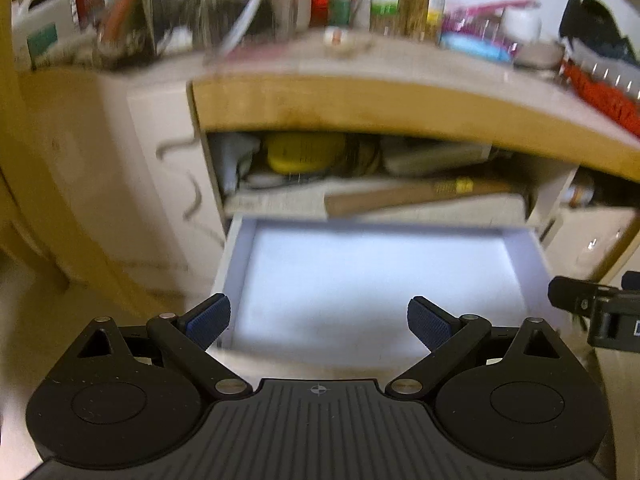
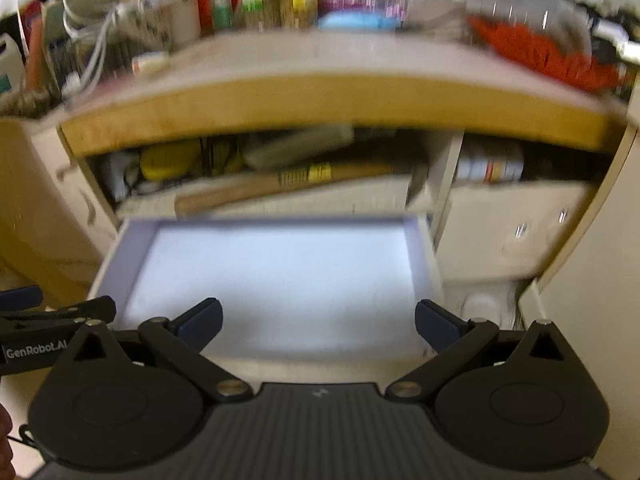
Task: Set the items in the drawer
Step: 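Open the left tool and back away from the open drawer, then raise the left tool over the desktop toward the white-and-orange cap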
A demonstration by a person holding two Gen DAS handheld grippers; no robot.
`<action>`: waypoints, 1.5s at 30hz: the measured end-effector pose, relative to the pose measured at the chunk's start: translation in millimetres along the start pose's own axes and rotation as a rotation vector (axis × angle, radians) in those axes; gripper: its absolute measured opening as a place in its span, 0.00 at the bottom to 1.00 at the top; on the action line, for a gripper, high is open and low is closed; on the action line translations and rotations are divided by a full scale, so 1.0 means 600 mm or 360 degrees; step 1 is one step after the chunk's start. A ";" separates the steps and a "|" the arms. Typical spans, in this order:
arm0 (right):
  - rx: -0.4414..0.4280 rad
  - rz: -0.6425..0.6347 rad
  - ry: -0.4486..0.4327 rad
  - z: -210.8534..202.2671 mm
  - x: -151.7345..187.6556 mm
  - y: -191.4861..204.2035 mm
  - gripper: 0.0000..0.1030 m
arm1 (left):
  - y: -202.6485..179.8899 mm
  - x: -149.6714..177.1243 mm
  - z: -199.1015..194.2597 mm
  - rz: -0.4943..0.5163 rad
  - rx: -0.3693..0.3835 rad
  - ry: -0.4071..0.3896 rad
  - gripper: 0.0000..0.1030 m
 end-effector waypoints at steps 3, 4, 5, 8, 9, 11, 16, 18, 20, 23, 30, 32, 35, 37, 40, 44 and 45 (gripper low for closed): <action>0.0034 -0.0007 -0.0132 -0.024 -0.035 -0.007 1.00 | -0.012 -0.030 -0.019 0.0013 0.0025 -0.0087 0.95; 0.0048 -0.0013 -0.0177 -0.033 -0.046 -0.010 1.00 | -0.016 -0.040 -0.025 0.0016 0.0032 -0.0115 0.95; 0.0060 -0.0017 -0.0214 -0.040 -0.056 -0.011 1.00 | -0.021 -0.049 -0.032 0.0024 0.0046 -0.0149 0.95; 0.0096 -0.0013 -0.0359 -0.068 -0.088 -0.020 1.00 | -0.033 -0.074 -0.054 0.0043 0.0074 -0.0262 0.95; 0.0107 -0.0014 -0.0408 -0.078 -0.098 -0.022 1.00 | -0.035 -0.081 -0.060 0.0044 0.0082 -0.0295 0.95; 0.0127 -0.0039 -0.0507 -0.098 -0.118 -0.023 1.00 | -0.040 -0.094 -0.072 0.0046 0.0098 -0.0360 0.95; 0.0137 -0.0077 -0.0710 -0.147 -0.154 -0.019 1.00 | -0.052 -0.126 -0.104 0.0050 0.0137 -0.0522 0.95; 0.0134 -0.0081 -0.0773 -0.163 -0.165 -0.017 1.00 | -0.056 -0.135 -0.111 0.0062 0.0139 -0.0569 0.95; 0.0131 -0.0085 -0.0836 -0.179 -0.175 -0.015 1.00 | -0.058 -0.137 -0.112 0.0071 0.0137 -0.0587 0.95; 0.0129 -0.0095 -0.0859 -0.186 -0.182 -0.013 1.00 | -0.060 -0.138 -0.112 0.0079 0.0137 -0.0596 0.95; 0.0105 -0.0123 -0.0848 -0.180 -0.175 -0.008 1.00 | -0.062 -0.139 -0.114 0.0086 0.0150 -0.0631 0.95; 0.0097 -0.0118 -0.0844 -0.180 -0.175 -0.008 1.00 | -0.063 -0.142 -0.114 0.0084 0.0153 -0.0641 0.95; 0.0081 -0.0117 -0.0833 -0.176 -0.171 -0.006 1.00 | -0.061 -0.148 -0.107 0.0080 0.0139 -0.0656 0.95; 0.0076 -0.0117 -0.0825 -0.175 -0.169 -0.005 1.00 | -0.060 -0.154 -0.099 0.0085 0.0136 -0.0660 0.95; 0.0067 -0.0120 -0.0811 -0.170 -0.166 -0.002 1.00 | -0.060 -0.164 -0.085 0.0090 0.0135 -0.0665 0.95; 0.0058 -0.0111 -0.0792 -0.165 -0.163 -0.001 1.00 | -0.064 -0.179 -0.064 0.0090 0.0164 -0.0679 0.95; 0.0057 -0.0115 -0.0788 -0.164 -0.163 0.000 1.00 | -0.066 -0.183 -0.058 0.0095 0.0173 -0.0685 0.95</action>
Point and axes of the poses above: each gripper's, at about its wrist camera, not at the fingertips, and z roughly the way its jaws point, y to its left, x to its underside, the point moved 10 cm from there along z, roughly the way its jaws point, and after that the axes turned 11 degrees about -z, right-handed, at the moved point
